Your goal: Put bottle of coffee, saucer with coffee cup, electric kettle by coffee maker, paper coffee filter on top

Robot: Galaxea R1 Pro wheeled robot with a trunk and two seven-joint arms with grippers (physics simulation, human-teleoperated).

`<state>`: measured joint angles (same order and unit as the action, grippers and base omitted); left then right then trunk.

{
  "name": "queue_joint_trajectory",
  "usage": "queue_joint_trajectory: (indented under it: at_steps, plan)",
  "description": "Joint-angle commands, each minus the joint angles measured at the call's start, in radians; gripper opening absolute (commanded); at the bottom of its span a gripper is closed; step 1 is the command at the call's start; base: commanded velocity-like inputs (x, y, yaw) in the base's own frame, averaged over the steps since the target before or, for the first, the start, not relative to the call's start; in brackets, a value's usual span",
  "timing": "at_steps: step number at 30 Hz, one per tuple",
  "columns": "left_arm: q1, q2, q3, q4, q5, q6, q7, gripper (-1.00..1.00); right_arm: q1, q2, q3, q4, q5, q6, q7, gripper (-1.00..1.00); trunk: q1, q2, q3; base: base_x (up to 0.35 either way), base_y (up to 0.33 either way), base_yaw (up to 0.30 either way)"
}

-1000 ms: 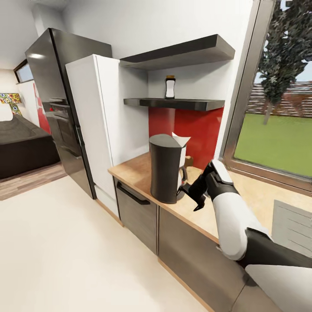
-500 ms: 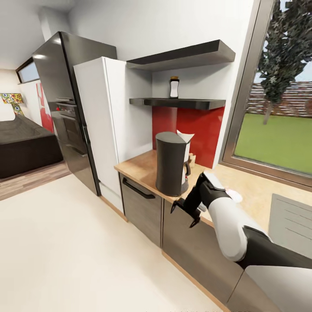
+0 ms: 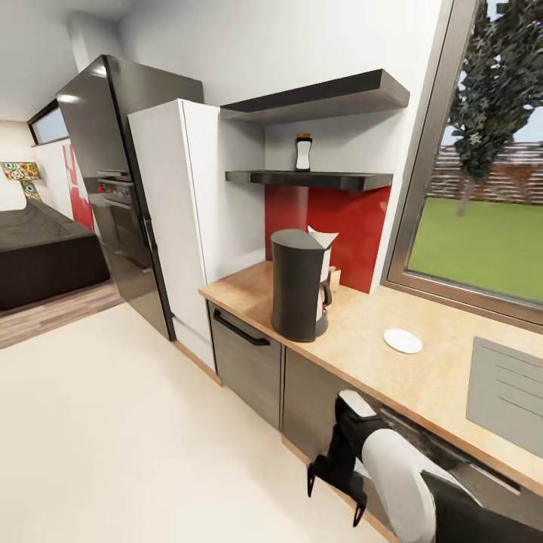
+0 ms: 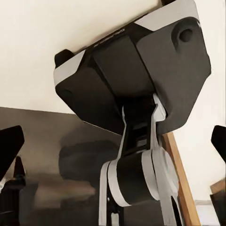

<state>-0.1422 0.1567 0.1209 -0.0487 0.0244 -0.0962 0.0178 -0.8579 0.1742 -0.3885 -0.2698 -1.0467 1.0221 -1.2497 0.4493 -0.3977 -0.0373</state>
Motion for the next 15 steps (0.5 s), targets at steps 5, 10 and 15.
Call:
queue_joint_trajectory:
  at_steps: [5, 10, 15]
  plan:
    - [-0.001, 0.000, 0.001, 0.001, 0.001, -0.005, 0.001, 1.00, 0.184, 0.000, 0.112, 0.000, 0.427, -0.018, 0.420, 1.00, 0.001, -0.002, -0.002, 0.000, 0.000, 0.000]
    - [0.000, 0.001, 0.000, 0.001, 0.000, -0.005, -0.001, 1.00, 0.343, 0.000, 0.179, 0.162, 1.039, -0.503, 0.998, 1.00, 0.001, -0.002, -0.002, 0.000, 0.000, 0.000]
    - [0.000, 0.001, -0.001, 0.001, 0.000, -0.005, -0.001, 1.00, 0.443, -0.027, 0.184, 0.233, 1.181, -0.841, 1.100, 1.00, 0.001, -0.002, -0.002, 0.000, 0.000, 0.000]
